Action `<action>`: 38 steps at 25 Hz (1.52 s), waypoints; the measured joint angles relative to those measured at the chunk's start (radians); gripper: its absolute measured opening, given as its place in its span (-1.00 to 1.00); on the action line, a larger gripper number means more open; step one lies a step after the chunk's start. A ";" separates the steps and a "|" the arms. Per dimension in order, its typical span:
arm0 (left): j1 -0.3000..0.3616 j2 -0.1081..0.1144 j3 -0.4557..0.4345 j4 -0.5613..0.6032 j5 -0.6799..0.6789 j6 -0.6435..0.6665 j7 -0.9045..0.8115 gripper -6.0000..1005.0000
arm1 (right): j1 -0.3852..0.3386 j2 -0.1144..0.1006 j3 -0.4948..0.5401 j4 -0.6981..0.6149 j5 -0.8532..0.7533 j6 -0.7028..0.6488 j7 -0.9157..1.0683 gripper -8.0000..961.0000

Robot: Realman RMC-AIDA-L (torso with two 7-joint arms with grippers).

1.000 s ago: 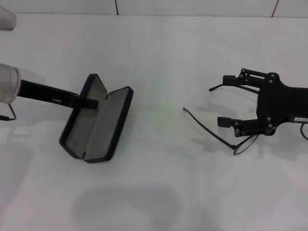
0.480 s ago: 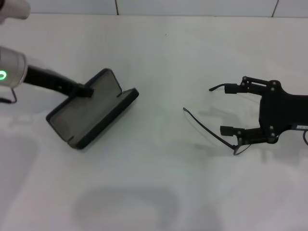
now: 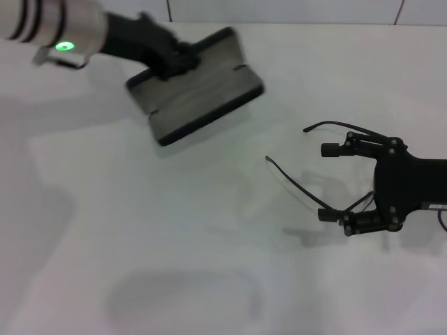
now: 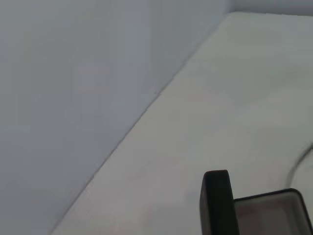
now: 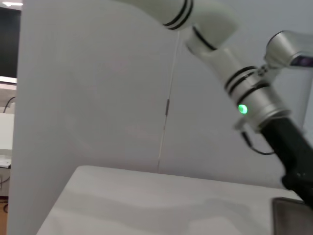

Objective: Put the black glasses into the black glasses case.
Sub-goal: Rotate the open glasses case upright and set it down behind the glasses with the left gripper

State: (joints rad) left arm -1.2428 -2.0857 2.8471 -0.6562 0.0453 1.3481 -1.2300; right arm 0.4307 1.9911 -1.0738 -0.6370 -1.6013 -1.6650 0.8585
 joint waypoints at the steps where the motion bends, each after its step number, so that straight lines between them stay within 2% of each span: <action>1: -0.008 -0.001 0.000 0.022 -0.001 -0.002 0.056 -0.60 | 0.000 0.000 0.000 0.001 0.000 -0.001 -0.001 0.81; 9: -0.037 -0.003 0.000 0.127 0.025 -0.021 0.300 -0.60 | -0.014 0.001 0.006 0.001 0.000 -0.003 -0.002 0.81; 15: -0.028 -0.005 0.000 0.215 0.046 -0.138 0.399 -0.60 | -0.014 0.002 0.008 0.000 0.000 -0.002 -0.002 0.80; 21: -0.024 -0.009 -0.002 0.288 0.112 -0.232 0.418 -0.59 | -0.011 0.003 0.008 -0.005 0.000 -0.001 0.005 0.80; 30: -0.017 -0.007 -0.003 0.297 0.074 -0.186 0.409 -0.59 | -0.013 0.003 0.008 -0.005 0.000 0.003 0.006 0.80; 36: -0.037 -0.005 -0.002 0.296 0.122 -0.147 0.350 -0.20 | -0.014 0.004 0.008 -0.006 0.000 0.004 0.010 0.80; 38: -0.041 -0.005 -0.002 0.291 0.114 -0.116 0.341 -0.13 | -0.014 0.004 0.008 -0.006 0.001 0.004 0.010 0.80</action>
State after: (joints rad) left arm -1.2837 -2.0905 2.8450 -0.3652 0.1598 1.2319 -0.8892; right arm 0.4171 1.9950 -1.0656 -0.6429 -1.6000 -1.6607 0.8682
